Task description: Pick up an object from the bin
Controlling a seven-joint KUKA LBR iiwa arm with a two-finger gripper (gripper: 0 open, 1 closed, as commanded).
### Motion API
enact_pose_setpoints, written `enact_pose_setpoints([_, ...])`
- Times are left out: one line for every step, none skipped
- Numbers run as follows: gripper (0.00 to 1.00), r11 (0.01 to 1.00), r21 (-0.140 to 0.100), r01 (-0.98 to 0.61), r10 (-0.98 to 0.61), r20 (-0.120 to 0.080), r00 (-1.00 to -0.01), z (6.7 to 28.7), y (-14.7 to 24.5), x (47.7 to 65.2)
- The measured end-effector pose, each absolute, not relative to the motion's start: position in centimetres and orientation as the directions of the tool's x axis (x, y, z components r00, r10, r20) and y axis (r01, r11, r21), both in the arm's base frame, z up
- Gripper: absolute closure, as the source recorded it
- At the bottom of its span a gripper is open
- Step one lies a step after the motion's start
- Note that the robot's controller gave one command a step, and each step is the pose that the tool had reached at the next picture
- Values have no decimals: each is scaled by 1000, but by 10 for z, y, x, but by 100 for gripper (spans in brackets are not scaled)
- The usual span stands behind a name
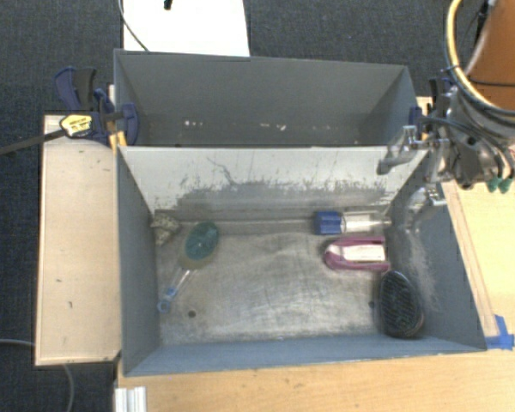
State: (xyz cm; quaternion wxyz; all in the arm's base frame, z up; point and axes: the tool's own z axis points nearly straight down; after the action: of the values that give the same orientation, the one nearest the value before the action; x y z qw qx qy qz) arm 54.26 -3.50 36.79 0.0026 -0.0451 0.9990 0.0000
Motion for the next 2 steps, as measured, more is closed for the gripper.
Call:
enact_pose_setpoints([0, 990, 2, -140, -140, 6, -990, 219, 33, 500])
enact_pose_setpoints([0, 985, 4, -171, -171, -9, -985, 231, 129, 576])
